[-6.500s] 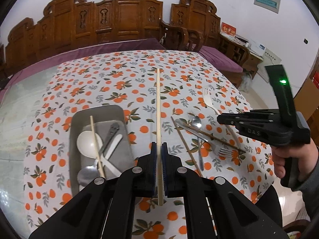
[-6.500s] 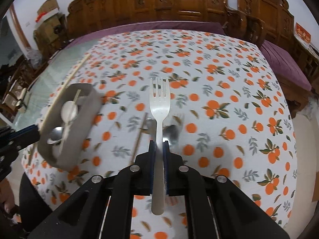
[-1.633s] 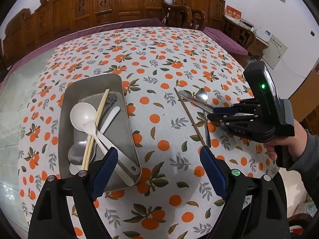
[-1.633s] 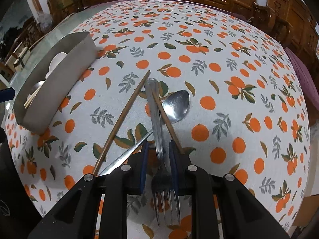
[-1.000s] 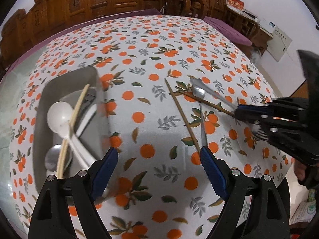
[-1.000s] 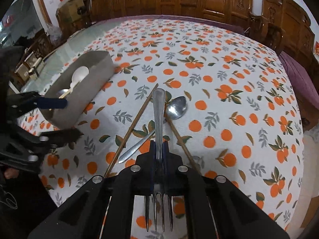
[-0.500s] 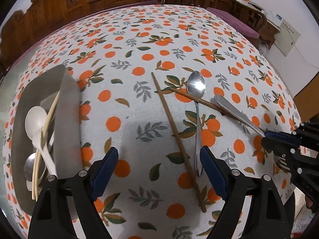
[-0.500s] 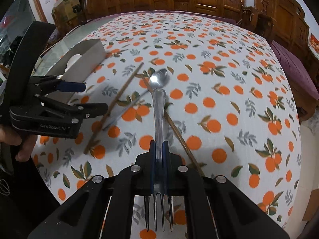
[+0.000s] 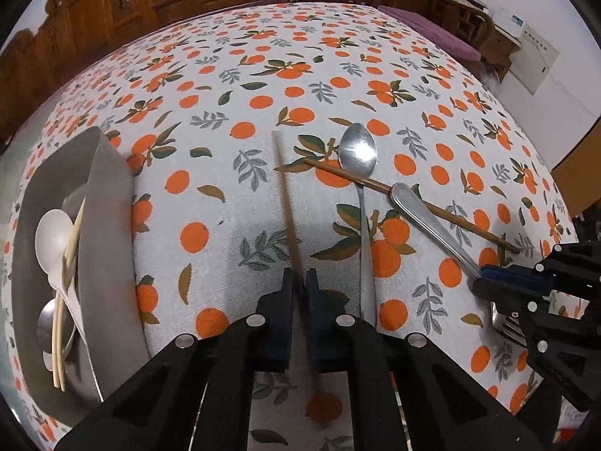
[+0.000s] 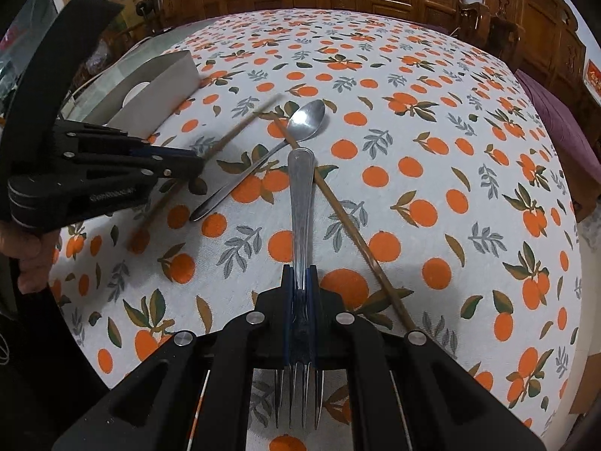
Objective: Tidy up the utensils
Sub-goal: 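Grasp another wooden chopstick with the left tool while the right tool holds the metal fork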
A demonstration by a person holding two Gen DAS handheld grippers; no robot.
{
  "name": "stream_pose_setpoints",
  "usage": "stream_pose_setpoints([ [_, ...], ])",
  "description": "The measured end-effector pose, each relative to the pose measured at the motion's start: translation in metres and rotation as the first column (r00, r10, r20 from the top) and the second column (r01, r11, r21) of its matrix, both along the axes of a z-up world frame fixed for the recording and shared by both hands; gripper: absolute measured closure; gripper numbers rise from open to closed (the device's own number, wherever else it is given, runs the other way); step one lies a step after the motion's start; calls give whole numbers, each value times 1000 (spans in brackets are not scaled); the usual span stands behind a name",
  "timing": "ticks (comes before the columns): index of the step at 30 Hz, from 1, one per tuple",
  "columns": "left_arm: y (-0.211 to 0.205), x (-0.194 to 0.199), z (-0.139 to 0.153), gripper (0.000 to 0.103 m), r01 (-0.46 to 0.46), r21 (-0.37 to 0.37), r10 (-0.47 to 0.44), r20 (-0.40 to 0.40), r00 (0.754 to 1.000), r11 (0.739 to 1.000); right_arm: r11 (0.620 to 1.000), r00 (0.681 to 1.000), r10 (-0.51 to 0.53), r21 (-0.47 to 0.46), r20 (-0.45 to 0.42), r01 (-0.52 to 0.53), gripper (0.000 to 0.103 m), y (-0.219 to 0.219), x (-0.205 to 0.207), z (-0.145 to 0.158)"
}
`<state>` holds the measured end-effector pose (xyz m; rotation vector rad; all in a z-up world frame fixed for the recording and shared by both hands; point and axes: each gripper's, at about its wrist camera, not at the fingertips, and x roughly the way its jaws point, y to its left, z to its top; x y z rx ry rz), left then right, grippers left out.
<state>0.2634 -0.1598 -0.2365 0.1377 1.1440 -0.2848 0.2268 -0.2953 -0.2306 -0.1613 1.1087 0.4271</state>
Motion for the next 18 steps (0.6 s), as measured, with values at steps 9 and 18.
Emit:
stream_pose_setpoints([
  [9, 15, -9, 22, 99, 0, -41, 2, 40, 999, 999, 1000, 1000, -14, -27, 3, 14, 94, 5, 5, -1],
  [18, 22, -19, 50, 99, 20, -79, -13, 91, 996, 997, 999, 1000, -29, -38, -7, 29, 94, 8, 9, -2],
])
